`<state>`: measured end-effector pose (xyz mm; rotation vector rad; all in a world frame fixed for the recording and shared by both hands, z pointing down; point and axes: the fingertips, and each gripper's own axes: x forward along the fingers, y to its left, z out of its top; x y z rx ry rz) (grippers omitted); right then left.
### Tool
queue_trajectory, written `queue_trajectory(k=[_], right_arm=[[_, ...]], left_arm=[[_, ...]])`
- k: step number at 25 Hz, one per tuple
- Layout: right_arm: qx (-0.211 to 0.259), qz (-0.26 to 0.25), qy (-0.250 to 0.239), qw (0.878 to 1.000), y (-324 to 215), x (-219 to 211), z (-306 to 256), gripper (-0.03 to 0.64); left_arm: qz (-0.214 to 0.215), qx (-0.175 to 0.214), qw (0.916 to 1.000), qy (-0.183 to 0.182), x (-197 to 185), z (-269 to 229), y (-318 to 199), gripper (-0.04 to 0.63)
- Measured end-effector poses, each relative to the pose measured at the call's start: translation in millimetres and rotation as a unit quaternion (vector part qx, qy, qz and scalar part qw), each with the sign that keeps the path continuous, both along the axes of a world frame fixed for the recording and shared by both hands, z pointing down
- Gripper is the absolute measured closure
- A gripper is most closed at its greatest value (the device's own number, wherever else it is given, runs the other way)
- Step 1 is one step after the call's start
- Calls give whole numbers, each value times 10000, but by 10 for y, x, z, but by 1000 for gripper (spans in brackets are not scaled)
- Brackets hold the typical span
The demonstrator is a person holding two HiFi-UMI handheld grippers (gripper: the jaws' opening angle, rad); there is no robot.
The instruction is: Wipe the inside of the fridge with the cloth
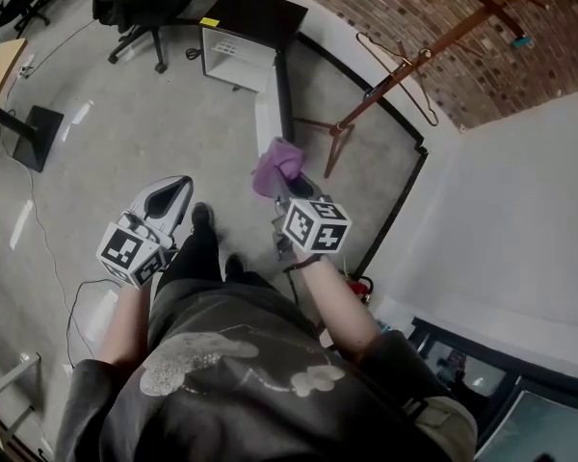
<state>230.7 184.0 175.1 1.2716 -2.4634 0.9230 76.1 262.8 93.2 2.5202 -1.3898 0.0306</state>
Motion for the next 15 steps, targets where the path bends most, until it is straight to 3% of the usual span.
queue_trajectory(k=[6,11,15], right_arm=[[114,-23,17,9999,-640,-251,55,531],[45,89,144,9998,-1347,-536,108,532],[-19,240,5,9997,-1967,-892,193,532]], left_arm=[[181,0,9996,213,-138,119,-662,577],[248,12,9996,168,-502,288,-1428,577],[446,-231,9984,271,-804,353,-2030,578]])
